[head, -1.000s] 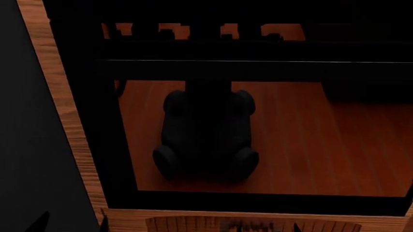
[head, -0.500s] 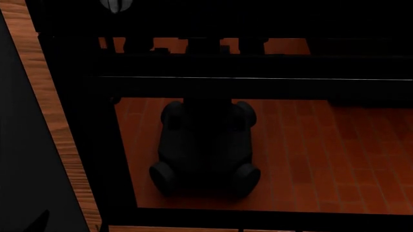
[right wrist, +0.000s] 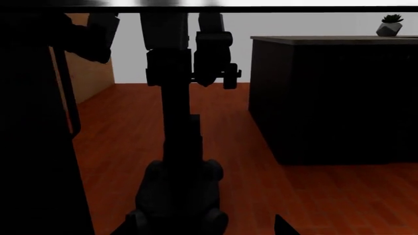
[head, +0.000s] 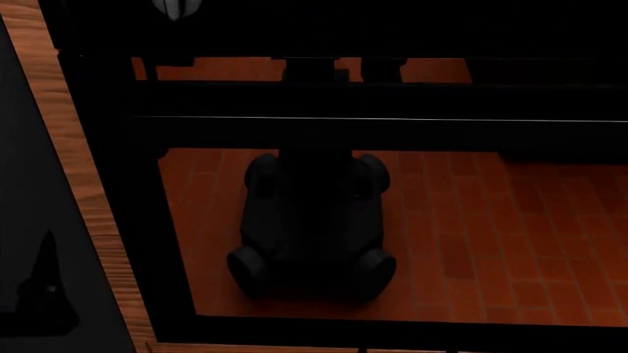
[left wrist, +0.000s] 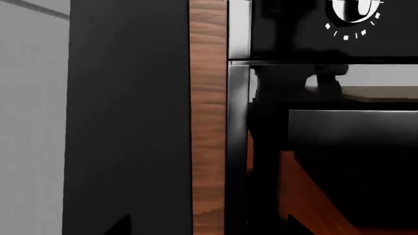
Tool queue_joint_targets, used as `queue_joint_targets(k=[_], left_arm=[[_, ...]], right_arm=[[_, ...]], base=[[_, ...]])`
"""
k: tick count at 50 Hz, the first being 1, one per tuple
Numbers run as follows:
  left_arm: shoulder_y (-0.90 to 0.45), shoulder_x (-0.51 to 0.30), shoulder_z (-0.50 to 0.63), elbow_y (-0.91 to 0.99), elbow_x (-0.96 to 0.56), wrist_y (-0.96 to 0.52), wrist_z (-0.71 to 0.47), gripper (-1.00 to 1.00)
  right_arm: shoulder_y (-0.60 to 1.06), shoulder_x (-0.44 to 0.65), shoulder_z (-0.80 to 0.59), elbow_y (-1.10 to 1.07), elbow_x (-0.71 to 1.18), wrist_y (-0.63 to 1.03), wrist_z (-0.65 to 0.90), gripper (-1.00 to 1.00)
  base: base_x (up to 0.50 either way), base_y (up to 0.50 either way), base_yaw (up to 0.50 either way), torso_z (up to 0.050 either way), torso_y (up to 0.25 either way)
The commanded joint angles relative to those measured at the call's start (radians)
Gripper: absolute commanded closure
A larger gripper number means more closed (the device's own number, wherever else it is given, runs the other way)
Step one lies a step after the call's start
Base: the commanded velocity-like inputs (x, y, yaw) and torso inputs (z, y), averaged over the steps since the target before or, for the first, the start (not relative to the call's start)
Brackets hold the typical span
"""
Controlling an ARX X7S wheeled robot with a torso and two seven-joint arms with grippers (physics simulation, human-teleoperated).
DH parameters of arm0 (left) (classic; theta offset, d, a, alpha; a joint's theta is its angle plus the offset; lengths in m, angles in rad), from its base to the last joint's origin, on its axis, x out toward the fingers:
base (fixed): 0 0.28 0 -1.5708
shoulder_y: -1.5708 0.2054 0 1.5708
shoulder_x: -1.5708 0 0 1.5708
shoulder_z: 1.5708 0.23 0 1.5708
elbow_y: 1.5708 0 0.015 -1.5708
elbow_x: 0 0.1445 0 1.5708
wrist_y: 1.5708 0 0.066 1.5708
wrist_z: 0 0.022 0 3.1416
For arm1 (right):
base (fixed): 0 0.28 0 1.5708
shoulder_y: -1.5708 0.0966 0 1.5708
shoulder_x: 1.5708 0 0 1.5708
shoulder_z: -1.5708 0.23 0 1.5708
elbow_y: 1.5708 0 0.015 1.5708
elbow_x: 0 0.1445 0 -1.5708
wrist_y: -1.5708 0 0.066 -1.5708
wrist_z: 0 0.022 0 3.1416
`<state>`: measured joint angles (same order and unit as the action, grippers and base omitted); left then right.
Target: Close the fridge door
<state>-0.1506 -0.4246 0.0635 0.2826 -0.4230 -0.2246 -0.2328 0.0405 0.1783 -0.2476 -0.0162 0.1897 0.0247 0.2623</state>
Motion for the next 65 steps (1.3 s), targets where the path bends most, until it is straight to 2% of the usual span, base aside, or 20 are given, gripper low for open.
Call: queue_joint_targets(k=[1,14,29,39,46,55,61,64,65], left_arm=[[-0.158,-0.119,-0.12,-0.092,-0.001,-0.056,-0.02,-1.0],[-0.267,-0.143,-0.114,-0.208,0.055,-0.05,-0.034,-1.0],[-0.567,-0.165,-0.039,-0.383,0.127,-0.085,-0.013,-1.0],[-0.825,-0.154,0.053,-0.642,0.23,-0.02,0.025,-1.0],[-0.903,-0.152,0.051,-0.744,0.244,-0.008,0.023,-1.0],[-1.136,-0.131,0.129,-1.116,0.342,0.129,0.051,-1.0],[-1.307,-0.094,0.18,-1.385,0.396,0.245,0.075,-1.0],[-1.417,-0.066,0.202,-1.581,0.421,0.337,0.073,-1.0],[-1.432,-0.062,0.208,-1.589,0.427,0.327,0.065,-1.0]], right_arm=[[0.009,-0.003,-0.011,0.009,0.003,-0.004,0.006,-1.0],[0.016,0.002,-0.016,0.017,0.009,-0.01,0.01,-1.0],[0.013,0.012,-0.02,0.012,0.017,-0.014,0.016,-1.0],[0.015,0.015,-0.025,0.013,0.021,-0.016,0.021,-1.0],[0.02,0.012,-0.028,0.021,0.022,-0.024,0.025,-1.0],[0.036,0.005,-0.034,0.043,0.023,-0.035,0.03,-1.0],[0.046,0.003,-0.041,0.048,0.021,-0.032,0.034,-1.0],[0.052,0.001,-0.042,0.056,0.022,-0.036,0.035,-1.0],[0.054,0.001,-0.043,0.059,0.022,-0.037,0.035,-1.0]], base=[[0.0,0.0,0.0,0.0,0.0],[0.0,0.0,0.0,0.0,0.001],[0.0,0.0,0.0,0.0,0.0],[0.0,0.0,0.0,0.0,0.0],[0.0,0.0,0.0,0.0,0.0],[0.0,0.0,0.0,0.0,0.0],[0.0,0.0,0.0,0.0,0.0],[0.0,0.0,0.0,0.0,0.0],[0.0,0.0,0.0,0.0,0.0]])
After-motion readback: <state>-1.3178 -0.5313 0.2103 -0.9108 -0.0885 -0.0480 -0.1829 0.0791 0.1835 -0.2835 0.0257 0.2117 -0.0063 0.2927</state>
